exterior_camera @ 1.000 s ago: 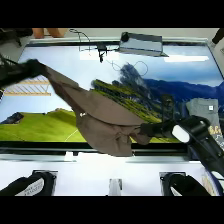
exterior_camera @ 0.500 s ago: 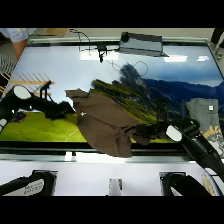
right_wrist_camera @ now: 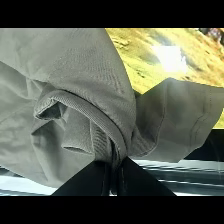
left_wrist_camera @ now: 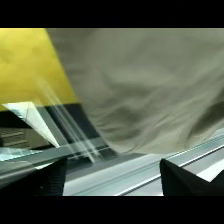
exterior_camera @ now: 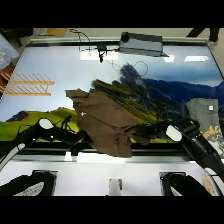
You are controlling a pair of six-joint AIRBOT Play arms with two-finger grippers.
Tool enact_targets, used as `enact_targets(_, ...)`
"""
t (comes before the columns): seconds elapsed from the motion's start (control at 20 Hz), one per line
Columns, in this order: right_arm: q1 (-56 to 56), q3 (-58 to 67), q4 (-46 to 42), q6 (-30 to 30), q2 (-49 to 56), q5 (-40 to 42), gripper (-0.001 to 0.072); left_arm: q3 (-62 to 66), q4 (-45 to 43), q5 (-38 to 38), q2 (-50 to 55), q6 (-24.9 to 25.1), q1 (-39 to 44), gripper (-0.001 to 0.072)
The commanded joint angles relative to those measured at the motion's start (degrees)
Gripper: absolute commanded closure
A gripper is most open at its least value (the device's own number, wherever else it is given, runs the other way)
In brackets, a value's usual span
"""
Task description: Fold the shirts.
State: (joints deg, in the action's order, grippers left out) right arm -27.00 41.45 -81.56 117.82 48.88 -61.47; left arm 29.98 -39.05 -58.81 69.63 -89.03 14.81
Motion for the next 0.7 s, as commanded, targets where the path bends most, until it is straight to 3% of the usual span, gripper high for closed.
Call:
enact_targets(0.0,0.0,-0.02,0.5,-0.02,0.04,0.02,0.0678,-1.88,3.45,11.41,0.79,-4.74,6.78,0.0013)
enact_targets(0.05,0.0,-0.02,0.68,-0.02,0.04,0.04,0.0678,-1.88,5.55,13.46,0.92,-4.74,7.87,0.0016)
enact_targets(0.1,0.0,-0.02,0.7,-0.02,0.04,0.04,0.0678,-1.86,7.72,15.65,0.96,-4.74,9.03,0.0098)
enact_targets(0.2,0.0,-0.02,0.68,-0.02,0.04,0.04,0.0678,-1.88,9.25,19.52,0.96,-5.84,11.15,0.0197)
enact_targets(0.3,0.0,-0.02,0.63,-0.02,0.04,0.09,0.0678,-1.75,9.22,21.62,0.96,-6.14,11.74,0.0585)
enact_targets(0.35,0.02,-0.02,0.48,-0.59,0.02,0.07,0.0678,-1.33,9.25,21.75,0.7,-4.09,11.28,0.0672)
enact_targets(0.45,0.02,0.76,-0.7,-2.84,-0.66,-0.5,0.0679,2.21,9.01,21.73,-2.89,7.56,10.47,0.0676)
enact_targets(0.5,0.02,2.12,-3.1,-3.21,-1.57,-1.05,0.0679,5.55,8.35,21.44,-6.75,17.03,9.66,0.0677)
enact_targets(0.55,0.02,4.74,-7.61,-3.91,-2.95,-1.9,0.068,9.66,5.99,20.7,-10.97,22.73,8.28,0.0677)
enact_targets(0.65,0.02,13.09,-19.39,-4.68,-6.32,-2.23,0.068,20.83,-1.49,20.37,-19.69,21.38,3.13,0.0676)
